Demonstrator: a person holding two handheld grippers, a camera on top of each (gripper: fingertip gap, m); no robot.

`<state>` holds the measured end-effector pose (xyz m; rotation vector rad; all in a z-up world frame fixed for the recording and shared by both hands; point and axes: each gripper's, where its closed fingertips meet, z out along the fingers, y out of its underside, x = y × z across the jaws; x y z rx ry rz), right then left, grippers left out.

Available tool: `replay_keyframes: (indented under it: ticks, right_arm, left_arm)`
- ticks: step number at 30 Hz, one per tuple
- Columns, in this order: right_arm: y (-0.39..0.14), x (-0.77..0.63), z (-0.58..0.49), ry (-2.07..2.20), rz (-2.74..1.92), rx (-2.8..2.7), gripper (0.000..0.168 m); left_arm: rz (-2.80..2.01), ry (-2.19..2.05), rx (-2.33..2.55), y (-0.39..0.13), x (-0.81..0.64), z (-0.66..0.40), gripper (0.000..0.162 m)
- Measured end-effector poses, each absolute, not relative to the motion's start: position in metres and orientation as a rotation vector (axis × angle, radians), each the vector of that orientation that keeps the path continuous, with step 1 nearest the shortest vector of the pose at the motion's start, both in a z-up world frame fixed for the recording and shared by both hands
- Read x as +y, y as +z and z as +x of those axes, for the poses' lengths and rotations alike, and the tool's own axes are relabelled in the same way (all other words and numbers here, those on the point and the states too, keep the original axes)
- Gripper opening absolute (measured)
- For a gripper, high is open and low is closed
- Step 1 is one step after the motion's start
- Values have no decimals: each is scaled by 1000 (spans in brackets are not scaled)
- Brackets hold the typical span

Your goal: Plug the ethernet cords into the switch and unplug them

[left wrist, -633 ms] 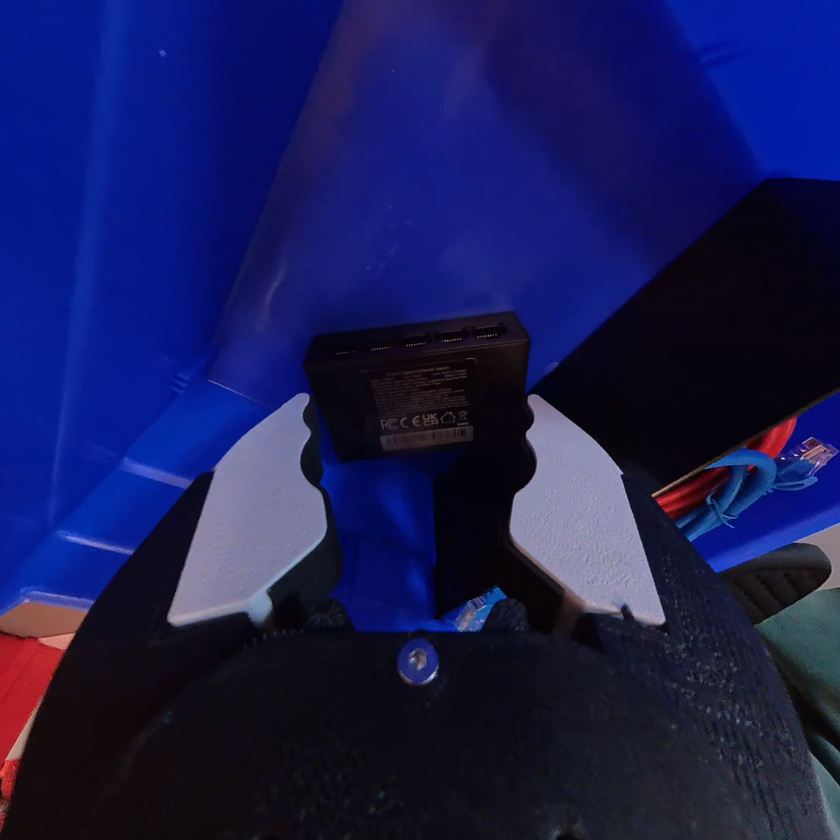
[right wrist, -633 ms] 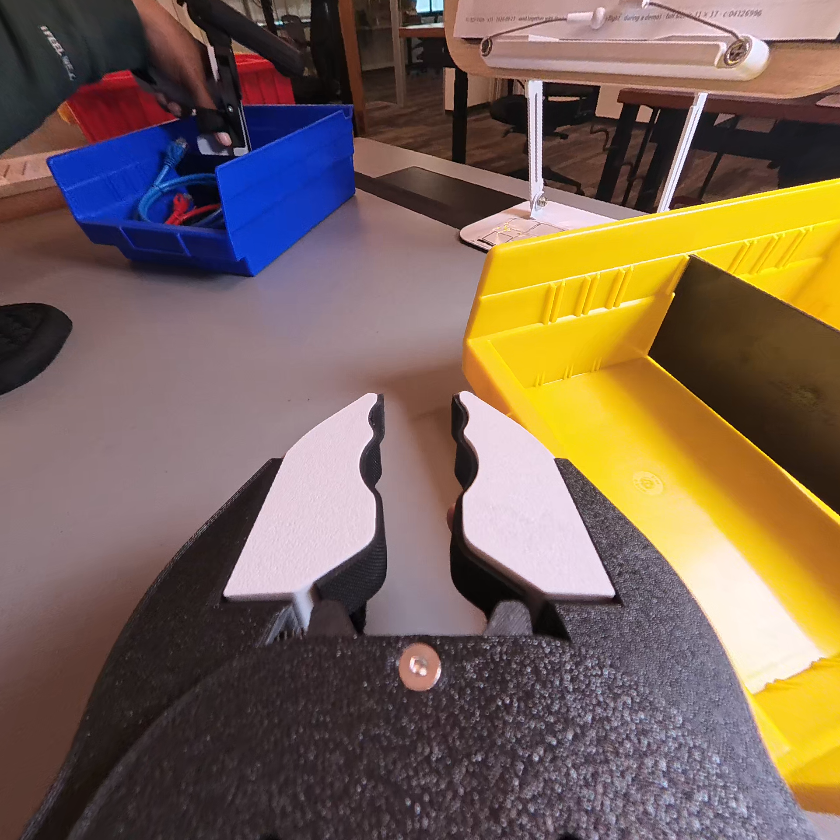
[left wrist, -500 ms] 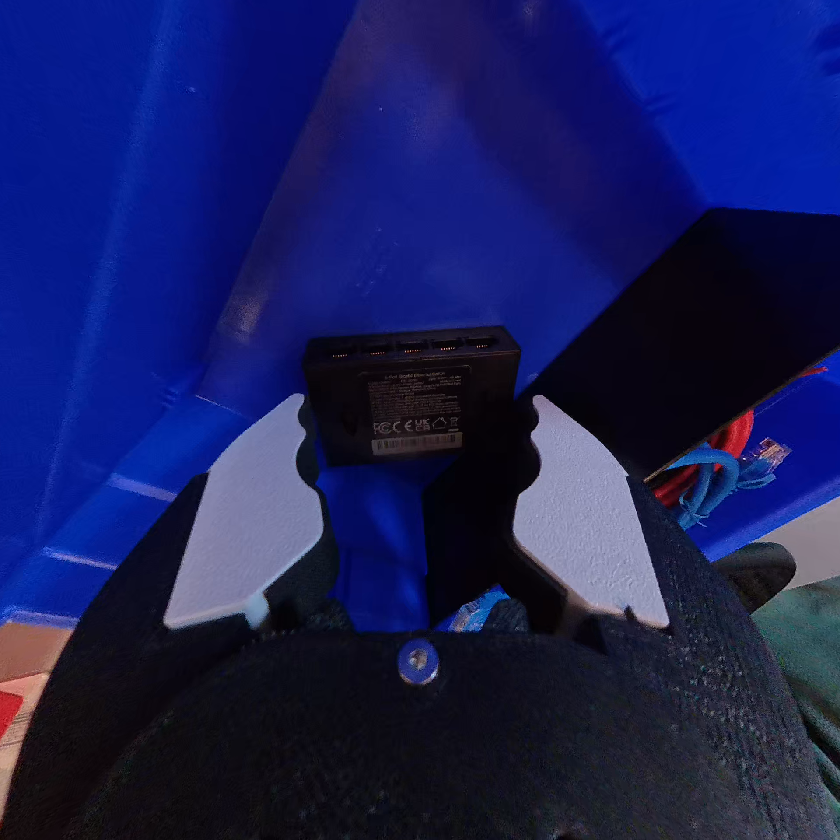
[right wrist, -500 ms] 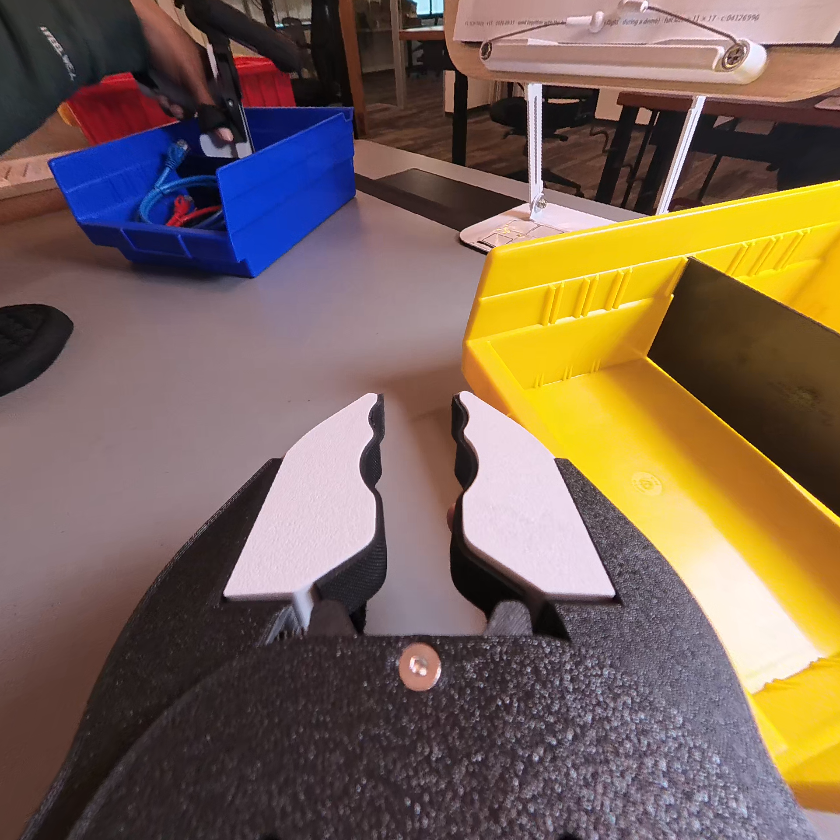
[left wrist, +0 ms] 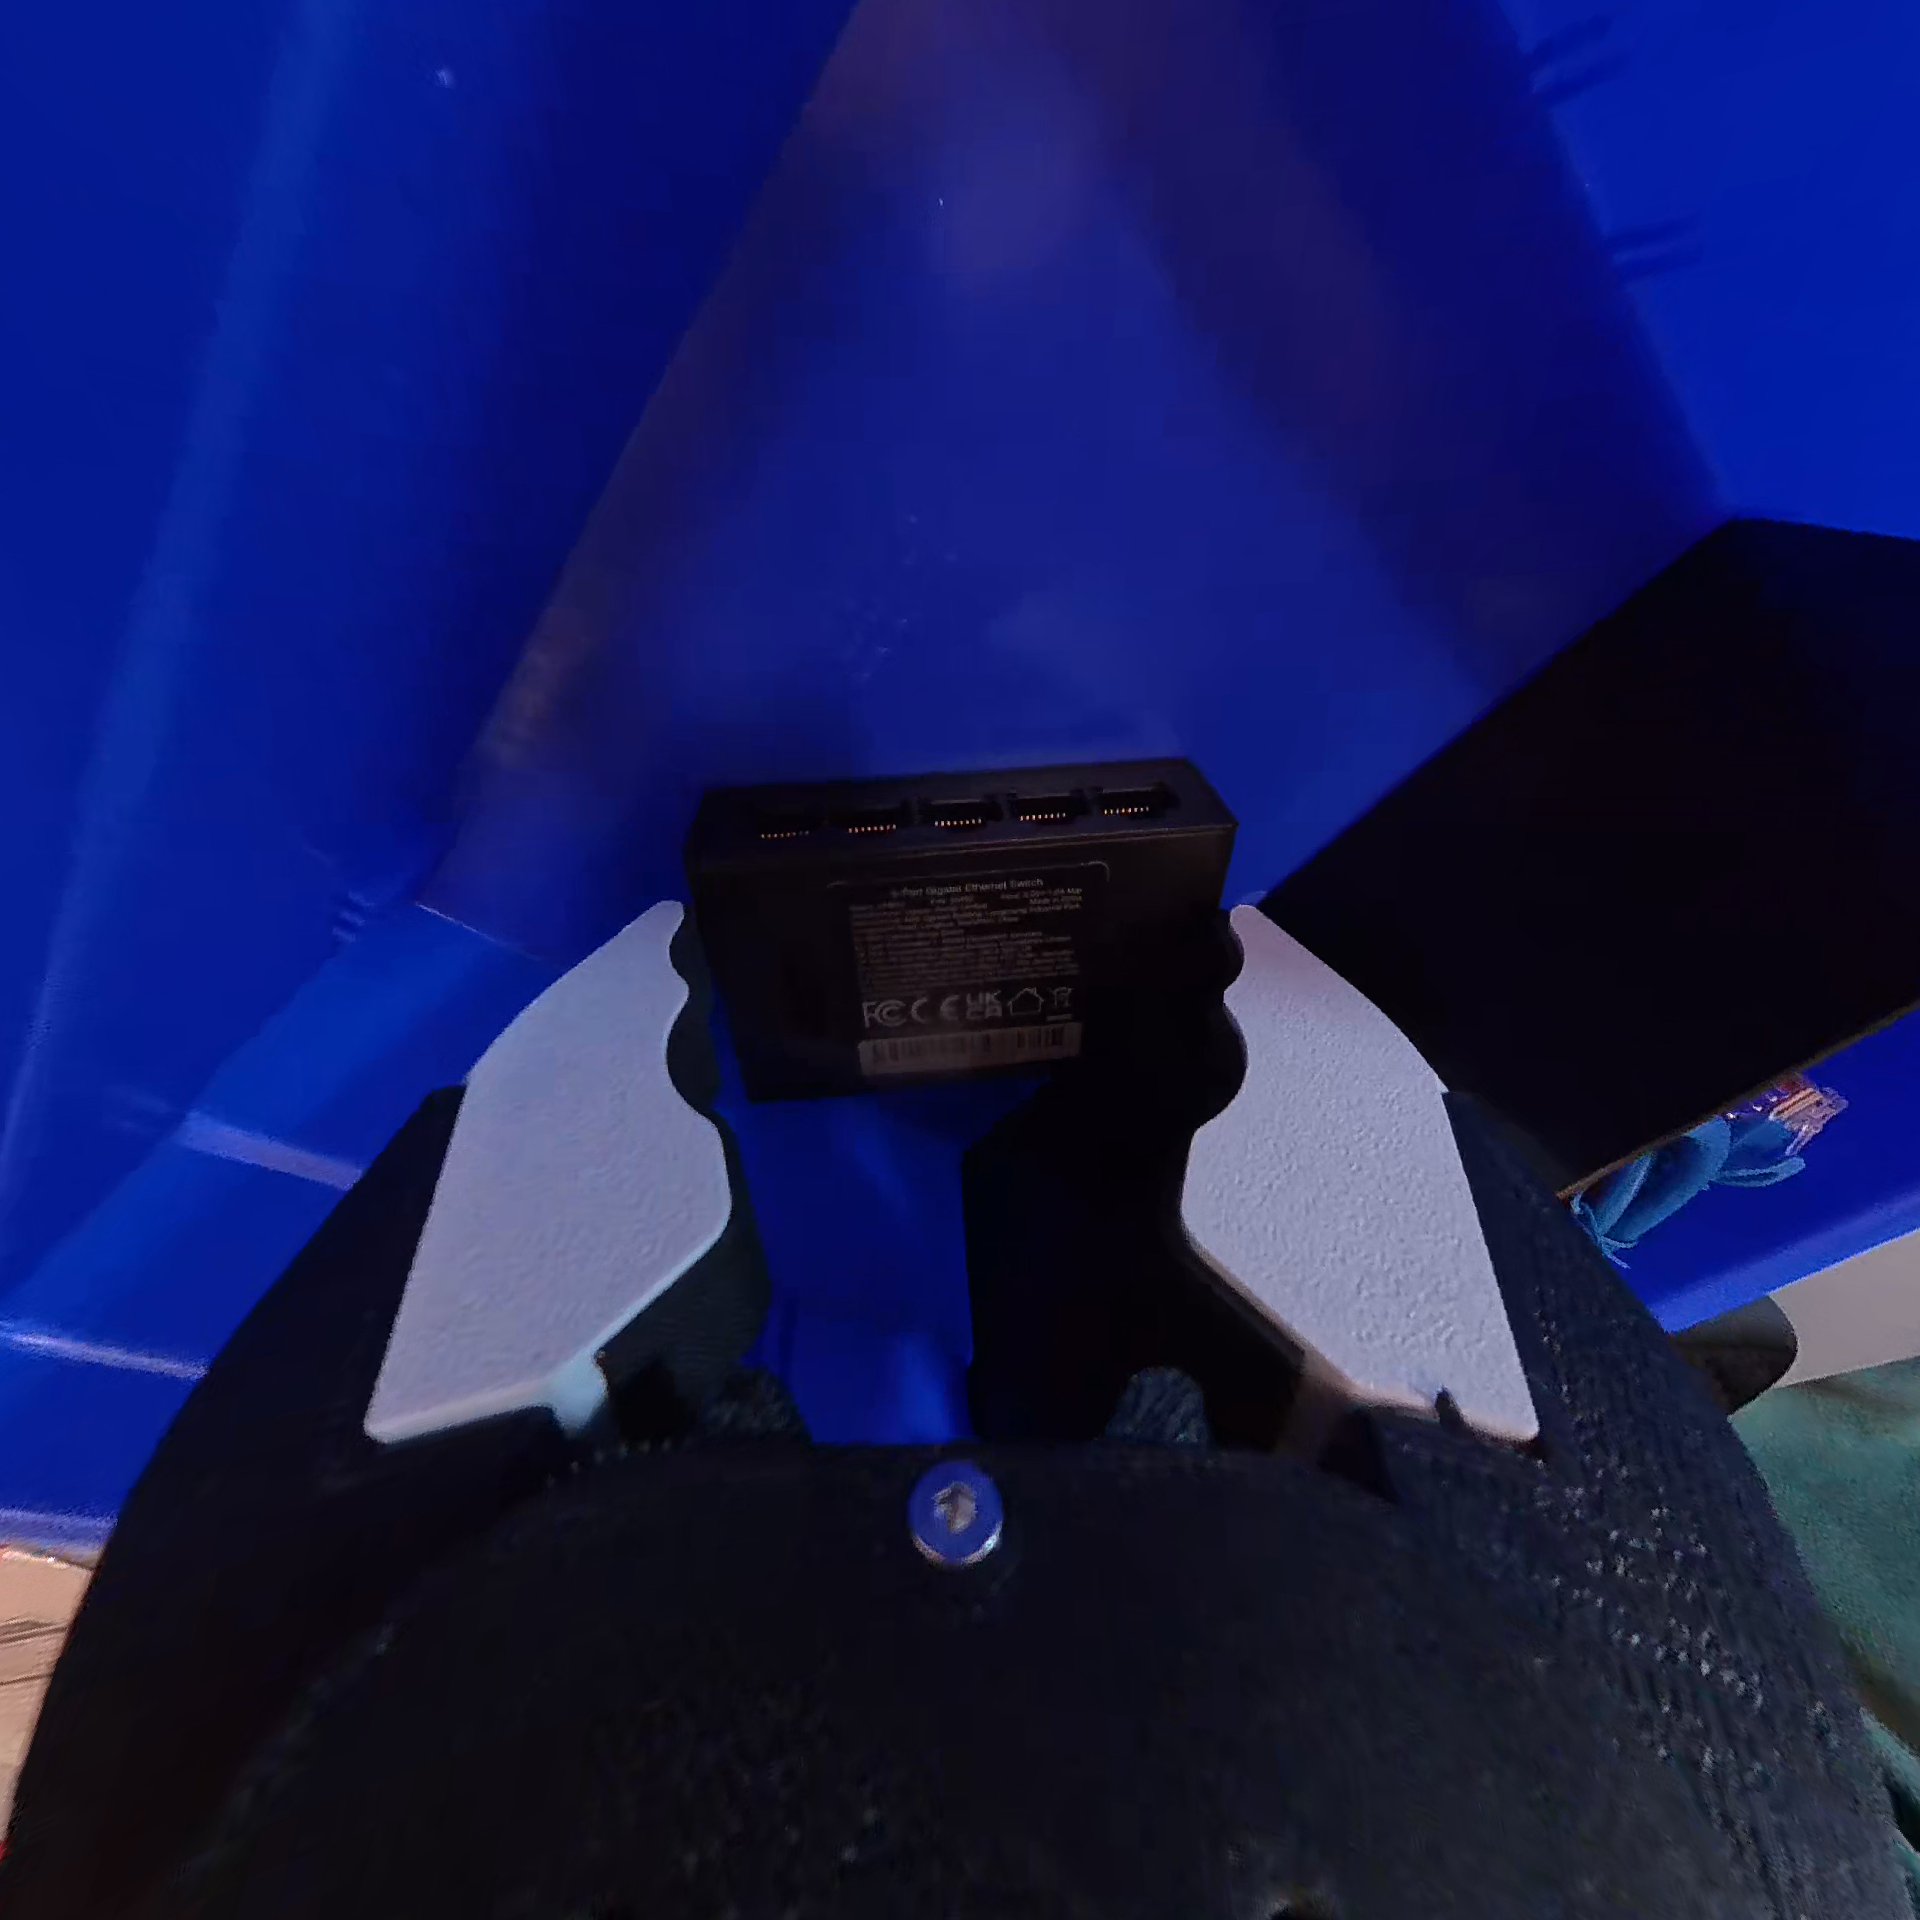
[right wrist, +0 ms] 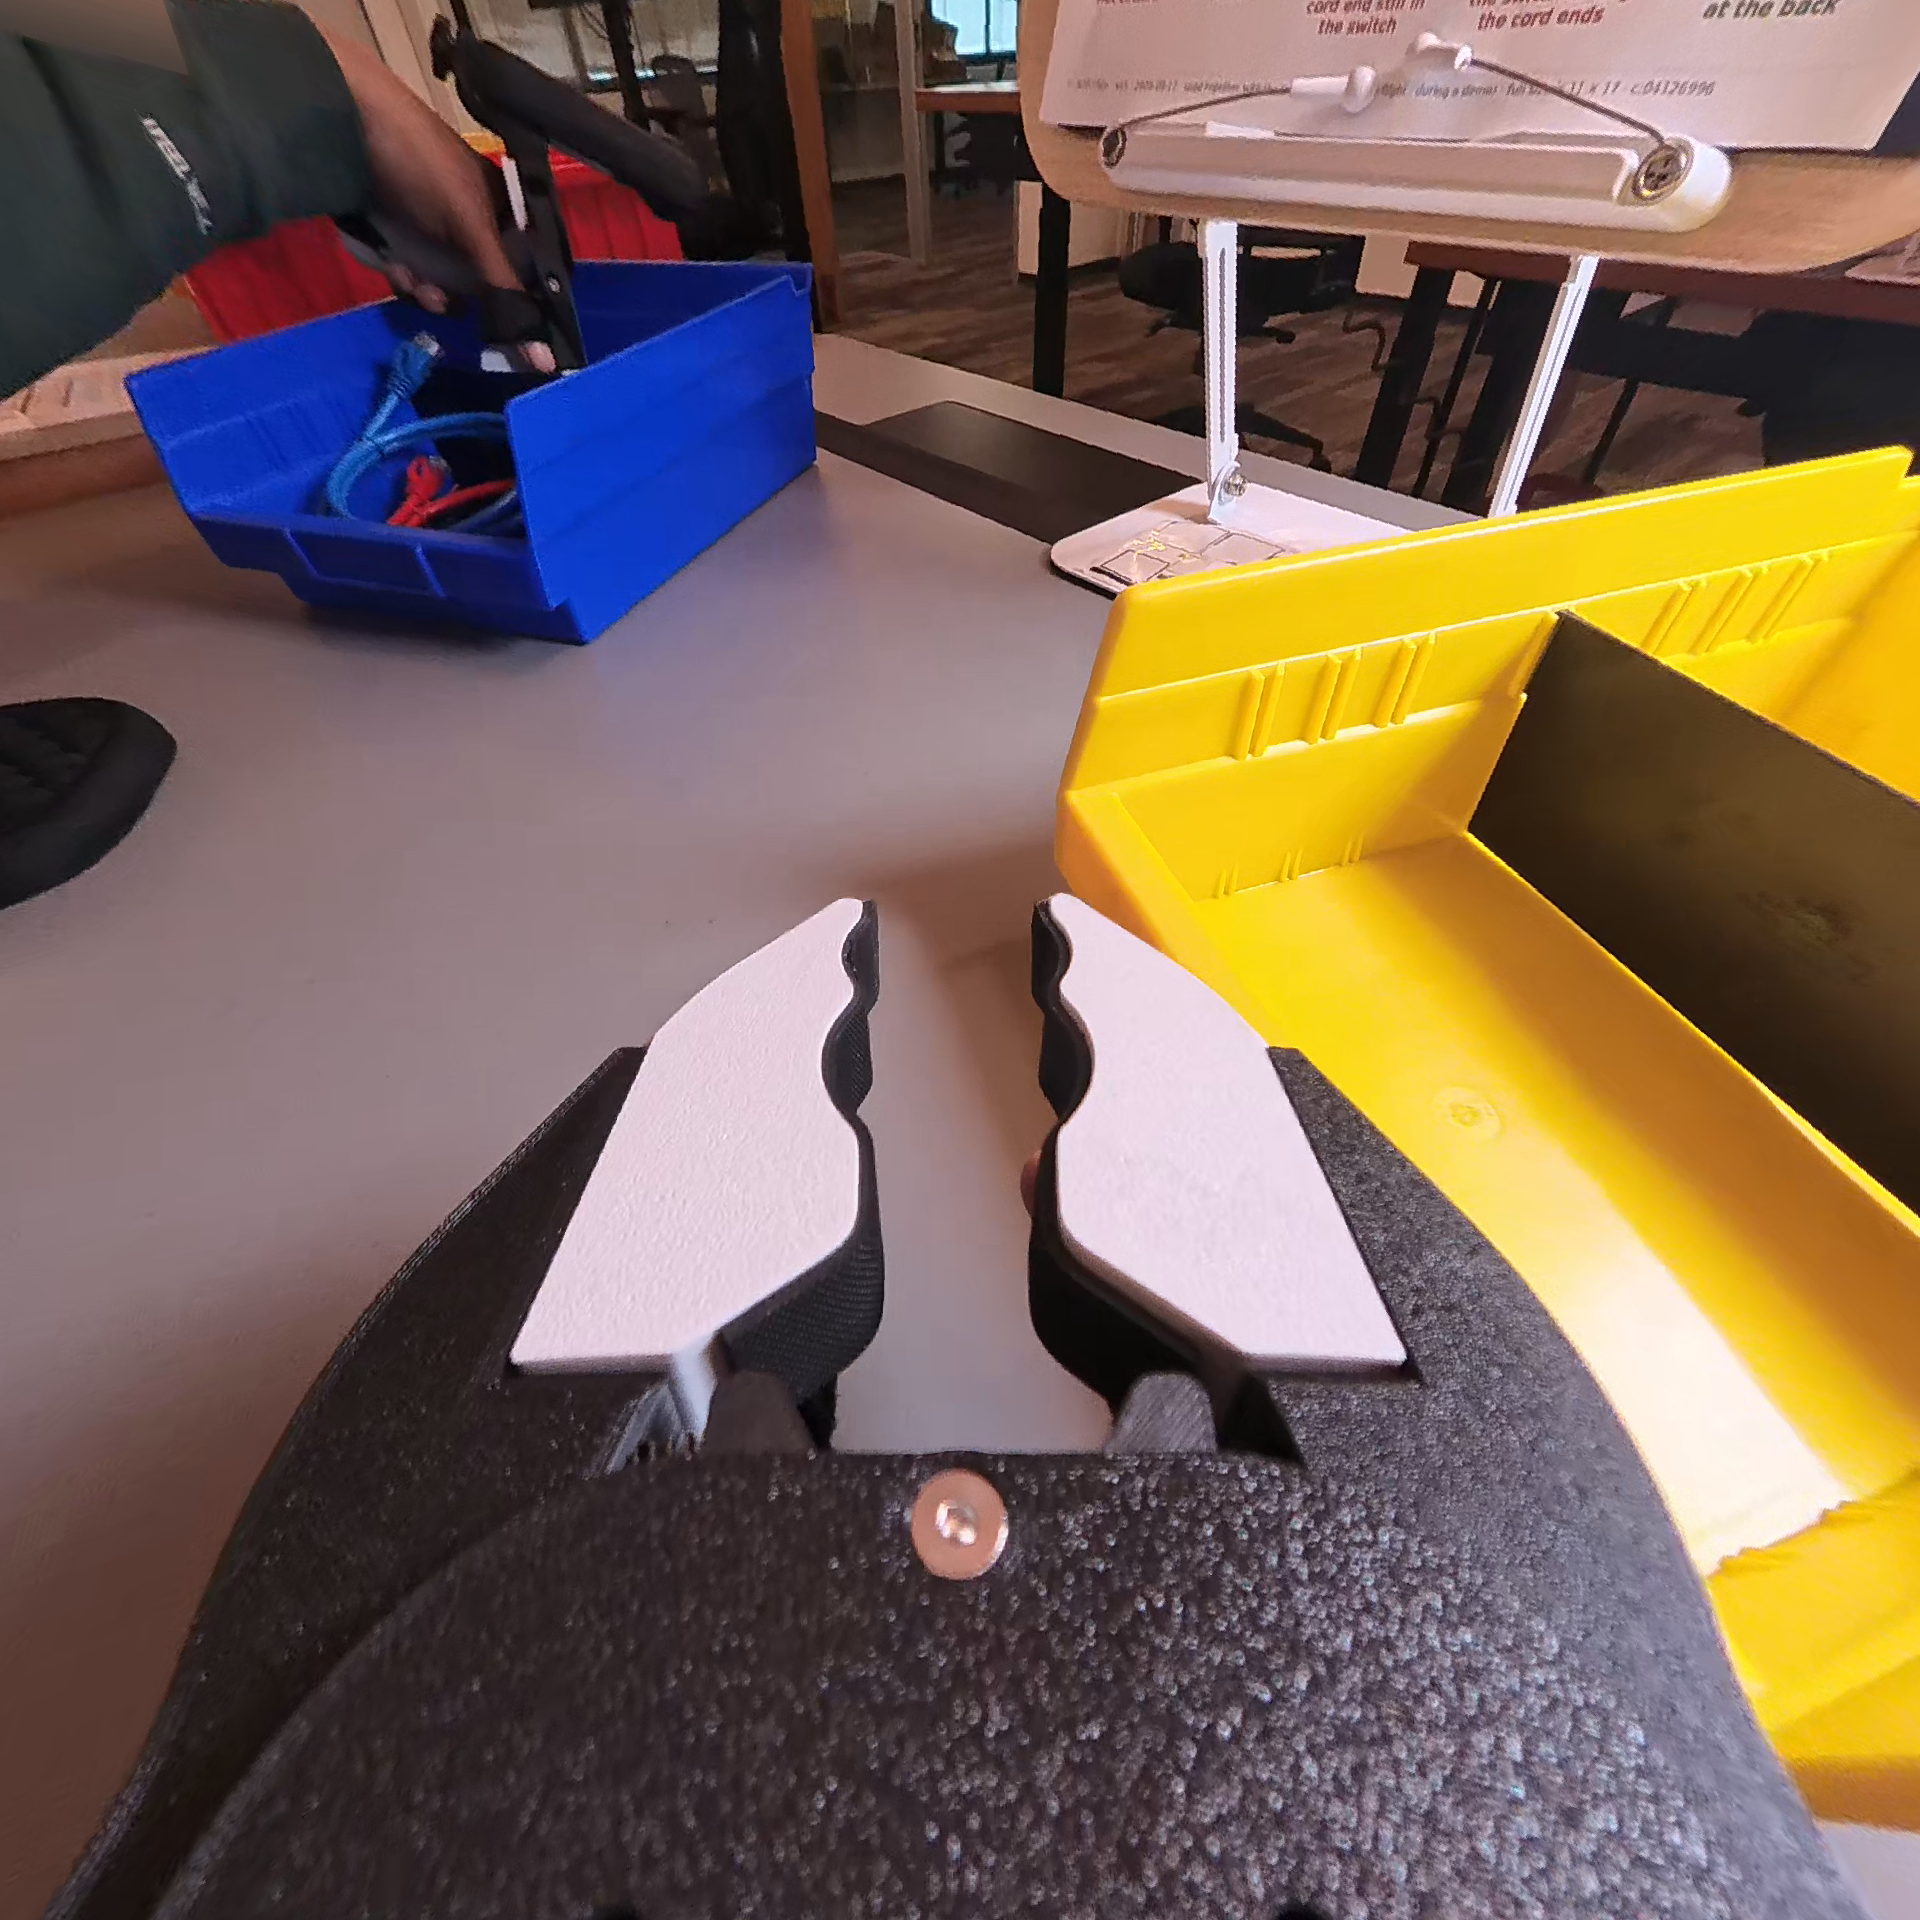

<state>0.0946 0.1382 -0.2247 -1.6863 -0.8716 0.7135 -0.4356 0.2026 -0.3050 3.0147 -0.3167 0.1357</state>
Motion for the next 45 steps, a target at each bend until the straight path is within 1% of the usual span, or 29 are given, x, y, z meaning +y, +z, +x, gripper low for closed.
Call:
replay_keyframes:
  ticks: [1, 14, 23, 26, 31, 36, 41, 45]
  right_arm:
    - [-223, 138, 95, 717, -1682, -868, 28]
    - [-220, 137, 96, 732, -1673, -865, 28]
    - [-213, 137, 99, 692, -1644, -856, 28]
    - [-208, 138, 103, 682, -1633, -835, 28]
    - [-209, 139, 102, 685, -1641, -829, 28]
    - [-210, 139, 100, 669, -1636, -841, 28]
    - [-215, 138, 96, 679, -1648, -854, 28]
    - [-216, 136, 93, 659, -1639, -875, 28]
  left_arm:
    - [3022, 140, -307, -305, 203, -436, 92]
    - [3042, 118, -236, -307, 204, -436, 94]
    - [3163, 32, -212, -304, 217, -447, 94]
    - [3223, 75, -178, -296, 226, -449, 94]
    - [3344, 154, -218, -262, 239, -448, 94]
    - [3536, 227, -370, -204, 245, -438, 93]
    - [3869, 266, -673, -125, 246, -406, 93]
    - [3951, 560, -1040, -84, 215, -339, 92]
